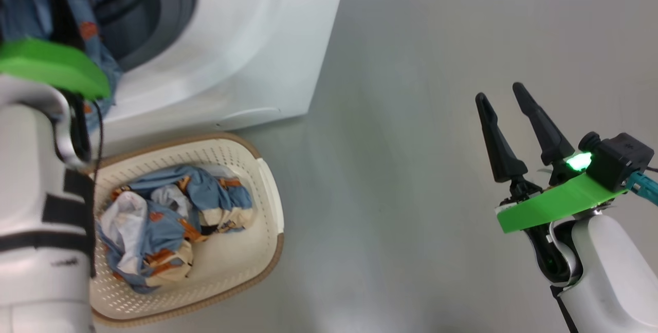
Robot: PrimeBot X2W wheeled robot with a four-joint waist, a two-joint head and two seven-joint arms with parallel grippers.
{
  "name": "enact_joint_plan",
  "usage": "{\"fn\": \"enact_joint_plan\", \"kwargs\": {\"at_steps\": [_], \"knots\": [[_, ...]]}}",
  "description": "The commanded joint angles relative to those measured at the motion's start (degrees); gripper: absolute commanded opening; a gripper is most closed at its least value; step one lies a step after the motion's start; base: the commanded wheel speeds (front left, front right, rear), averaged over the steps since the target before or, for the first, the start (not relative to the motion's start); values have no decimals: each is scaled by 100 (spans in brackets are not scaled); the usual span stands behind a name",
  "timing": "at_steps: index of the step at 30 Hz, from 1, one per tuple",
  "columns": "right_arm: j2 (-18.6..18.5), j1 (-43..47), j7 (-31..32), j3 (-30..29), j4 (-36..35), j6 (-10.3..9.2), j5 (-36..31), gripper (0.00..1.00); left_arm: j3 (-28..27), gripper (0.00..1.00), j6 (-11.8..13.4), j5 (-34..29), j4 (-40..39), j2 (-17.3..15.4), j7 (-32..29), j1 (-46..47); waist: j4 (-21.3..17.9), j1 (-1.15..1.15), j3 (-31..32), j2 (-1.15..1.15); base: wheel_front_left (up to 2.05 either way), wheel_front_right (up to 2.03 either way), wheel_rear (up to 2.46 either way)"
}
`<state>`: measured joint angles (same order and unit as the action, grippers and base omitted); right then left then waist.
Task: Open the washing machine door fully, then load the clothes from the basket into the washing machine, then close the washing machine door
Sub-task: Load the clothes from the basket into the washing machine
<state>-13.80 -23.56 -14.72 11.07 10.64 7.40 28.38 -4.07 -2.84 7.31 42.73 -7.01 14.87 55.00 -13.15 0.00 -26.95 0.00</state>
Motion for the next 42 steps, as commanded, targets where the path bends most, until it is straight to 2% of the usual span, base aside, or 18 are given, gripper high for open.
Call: {"fn": "enact_joint_plan", "kwargs": {"at_steps": [1, 14, 20, 30, 42], "knots": [[-30, 170, -28, 77, -102, 9, 12, 100, -103, 100, -30, 10, -206, -178, 13, -191, 192, 0, 338, 0, 0, 0, 0], [-54, 433, -28, -47, -71, 9, -76, 100, -183, 100, -269, 172, -1054, 182, 13, -1734, 603, 0, 1018, 0, 0, 0, 0], [-87, 442, -28, -35, -146, 9, -68, 100, -213, 100, -319, 245, -936, 171, 13, -1806, 655, 0, 918, 0, 0, 0, 0], [-64, 471, -28, -92, -237, 9, -58, 100, -188, 100, -394, 339, -997, 170, 13, -2204, 515, 0, 790, 0, 0, 0, 0], [-60, 372, -28, -93, -351, 9, -32, 100, 54, 100, -451, 611, -166, -91, -131, -1960, 362, 0, 450, 0, 0, 0, 0]]}}
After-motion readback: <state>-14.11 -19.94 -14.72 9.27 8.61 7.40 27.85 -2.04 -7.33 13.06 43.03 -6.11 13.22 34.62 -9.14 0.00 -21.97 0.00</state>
